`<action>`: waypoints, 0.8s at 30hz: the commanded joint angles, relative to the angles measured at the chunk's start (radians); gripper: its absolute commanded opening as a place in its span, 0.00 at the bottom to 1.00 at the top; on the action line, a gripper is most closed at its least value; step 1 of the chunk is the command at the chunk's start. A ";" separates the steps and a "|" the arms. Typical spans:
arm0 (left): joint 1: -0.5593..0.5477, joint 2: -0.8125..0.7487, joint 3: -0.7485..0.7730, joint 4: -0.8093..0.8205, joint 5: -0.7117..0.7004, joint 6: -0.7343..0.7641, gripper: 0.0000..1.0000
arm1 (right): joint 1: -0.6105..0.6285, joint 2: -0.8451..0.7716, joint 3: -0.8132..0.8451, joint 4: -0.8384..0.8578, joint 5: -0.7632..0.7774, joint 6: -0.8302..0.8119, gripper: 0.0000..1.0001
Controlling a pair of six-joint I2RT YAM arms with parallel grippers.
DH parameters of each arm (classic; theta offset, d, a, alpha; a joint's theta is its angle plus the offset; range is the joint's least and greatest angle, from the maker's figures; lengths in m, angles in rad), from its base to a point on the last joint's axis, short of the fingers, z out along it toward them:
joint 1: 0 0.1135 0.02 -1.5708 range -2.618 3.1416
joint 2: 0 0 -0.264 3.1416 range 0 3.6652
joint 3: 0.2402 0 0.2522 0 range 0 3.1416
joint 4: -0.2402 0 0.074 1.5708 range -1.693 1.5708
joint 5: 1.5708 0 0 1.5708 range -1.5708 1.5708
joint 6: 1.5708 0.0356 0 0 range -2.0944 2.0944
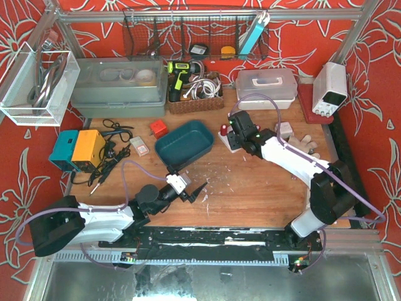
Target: Install the large spring
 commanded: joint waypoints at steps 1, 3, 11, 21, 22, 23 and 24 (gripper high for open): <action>-0.004 -0.013 0.020 0.016 -0.009 -0.010 1.00 | -0.023 0.034 0.049 0.035 -0.036 -0.008 0.00; -0.004 -0.012 0.020 0.016 -0.006 -0.012 1.00 | -0.031 0.052 0.050 0.045 -0.037 -0.008 0.00; -0.004 -0.008 0.025 0.015 0.005 -0.015 1.00 | -0.057 0.122 0.069 0.069 -0.059 -0.006 0.00; -0.004 -0.012 0.025 0.012 0.003 -0.012 1.00 | -0.069 0.176 0.068 0.071 -0.103 0.016 0.00; -0.004 -0.012 0.025 0.011 0.003 -0.012 1.00 | -0.069 0.176 0.070 0.064 -0.108 0.017 0.00; -0.004 -0.013 0.025 0.010 0.004 -0.012 1.00 | -0.070 0.170 0.069 0.062 -0.108 0.018 0.00; -0.004 -0.013 0.025 0.011 0.006 -0.012 1.00 | -0.069 0.164 0.069 0.061 -0.108 0.018 0.00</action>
